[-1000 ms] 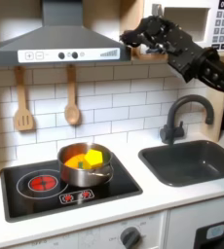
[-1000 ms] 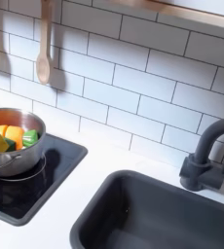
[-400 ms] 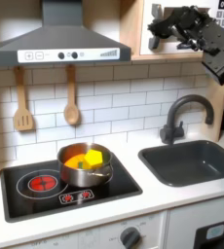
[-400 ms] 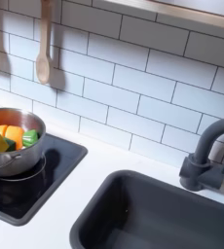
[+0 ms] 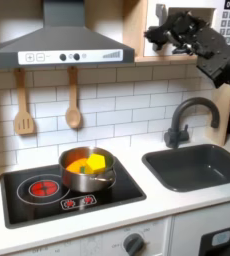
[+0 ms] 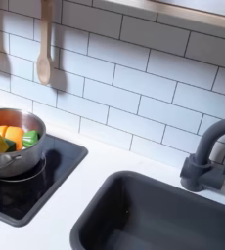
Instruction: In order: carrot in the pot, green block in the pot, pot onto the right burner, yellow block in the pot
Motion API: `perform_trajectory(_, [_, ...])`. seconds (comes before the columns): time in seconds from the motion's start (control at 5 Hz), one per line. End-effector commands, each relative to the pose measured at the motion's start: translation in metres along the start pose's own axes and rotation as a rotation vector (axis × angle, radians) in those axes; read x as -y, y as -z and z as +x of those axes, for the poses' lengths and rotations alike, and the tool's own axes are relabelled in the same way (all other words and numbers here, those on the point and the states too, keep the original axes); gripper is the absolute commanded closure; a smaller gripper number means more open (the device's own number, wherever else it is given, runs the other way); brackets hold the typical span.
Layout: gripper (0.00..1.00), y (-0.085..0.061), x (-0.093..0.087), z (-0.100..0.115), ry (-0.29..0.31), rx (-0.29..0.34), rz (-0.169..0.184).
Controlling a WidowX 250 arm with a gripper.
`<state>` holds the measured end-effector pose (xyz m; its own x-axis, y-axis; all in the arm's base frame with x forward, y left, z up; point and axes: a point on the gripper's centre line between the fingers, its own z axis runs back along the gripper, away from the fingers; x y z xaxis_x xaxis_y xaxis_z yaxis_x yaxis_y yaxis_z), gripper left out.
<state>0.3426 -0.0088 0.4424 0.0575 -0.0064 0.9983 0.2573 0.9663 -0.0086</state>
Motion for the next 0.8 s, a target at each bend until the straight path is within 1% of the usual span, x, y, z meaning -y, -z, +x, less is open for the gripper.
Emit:
perform_trajectory(0.0, [0.00, 0.024, -0.003, 0.005, 0.007, 0.005, -0.021])
perform_trajectory(0.2, [0.00, 0.028, 0.004, 0.009, 0.022, 0.016, -0.047])
perform_trajectory(0.4, [0.00, 0.029, 0.007, 0.008, 0.020, 0.016, -0.063])
perform_trajectory(0.6, [0.00, 0.032, 0.008, 0.008, 0.018, 0.020, -0.066])
